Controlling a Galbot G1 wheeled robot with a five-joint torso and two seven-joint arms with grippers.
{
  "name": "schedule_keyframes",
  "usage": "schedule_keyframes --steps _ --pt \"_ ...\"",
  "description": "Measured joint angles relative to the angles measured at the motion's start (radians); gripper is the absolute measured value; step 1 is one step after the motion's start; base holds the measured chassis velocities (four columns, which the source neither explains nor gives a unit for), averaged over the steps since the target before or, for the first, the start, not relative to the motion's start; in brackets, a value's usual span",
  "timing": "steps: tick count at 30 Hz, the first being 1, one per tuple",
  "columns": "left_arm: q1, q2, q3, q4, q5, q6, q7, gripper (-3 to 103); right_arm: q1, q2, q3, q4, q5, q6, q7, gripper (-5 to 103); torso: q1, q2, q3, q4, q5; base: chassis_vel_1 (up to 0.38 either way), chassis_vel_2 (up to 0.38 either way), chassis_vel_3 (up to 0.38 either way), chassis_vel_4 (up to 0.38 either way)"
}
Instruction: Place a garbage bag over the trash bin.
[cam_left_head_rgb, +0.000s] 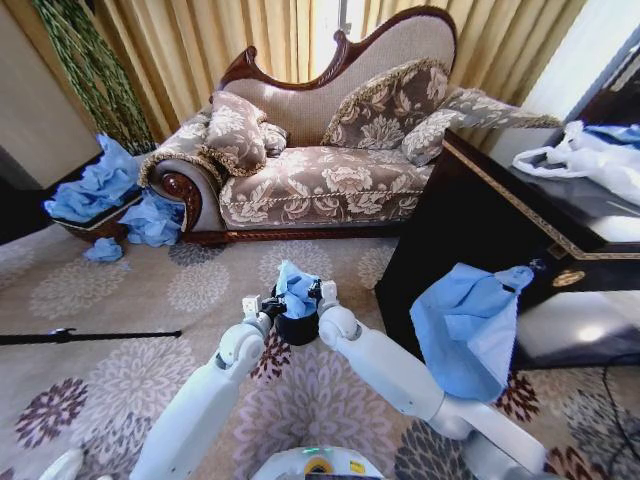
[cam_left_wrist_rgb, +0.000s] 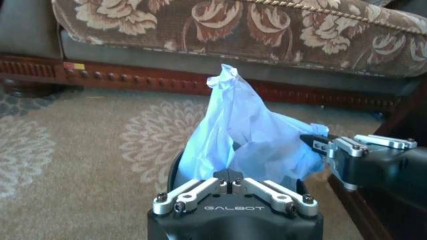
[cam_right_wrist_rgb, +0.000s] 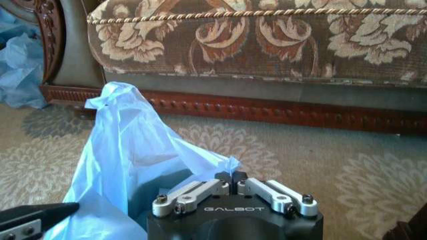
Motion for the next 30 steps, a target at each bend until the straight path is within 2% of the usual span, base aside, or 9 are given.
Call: schedule_keyframes --steps 8,20,24,27,28,30 --pt "0.027 0.016 -0.031 -0.025 0.006 -0.02 -0.028 0 -0.01 -0.008 -0.001 0.01 -0.001 0.001 0.007 0 0.0 0.0 0.0 0.0 0.0 0.0 0.0 0.0 0.0" --pt "0.023 0.074 -0.084 -0.018 0.012 -0.031 -0.028 0 -0.017 -0.014 0.005 0.021 -0.002 0.002 0.01 0 0.0 0.0 0.0 0.0 -0.0001 0.0 0.0 0.0 0.0" --pt "0.035 0.098 -0.123 -0.022 0.015 -0.026 -0.025 0 -0.015 -0.022 0.013 0.035 0.001 0.002 0.011 0 0.0 0.0 0.0 -0.0001 0.0 0.0 0.0 0.0 0.0" --pt "0.047 0.108 -0.138 -0.042 -0.01 -0.006 -0.015 0 -0.011 -0.023 0.013 0.036 0.002 0.001 0.011 0 0.0 0.0 0.0 0.0002 0.0 0.0 0.0 0.0 0.0" --pt "0.055 0.112 -0.137 -0.066 -0.045 0.01 -0.017 0 -0.01 -0.02 0.013 0.035 0.002 0.001 0.01 0 0.0 0.0 0.0 0.0001 0.0 0.0 0.0 0.0 0.0" --pt "0.055 0.112 -0.136 -0.07 -0.05 0.012 -0.017 -3 -0.01 -0.02 0.013 0.034 0.002 0.001 0.01 0 0.0 0.0 0.0 0.0001 0.0 0.0 0.0 0.0 0.0"
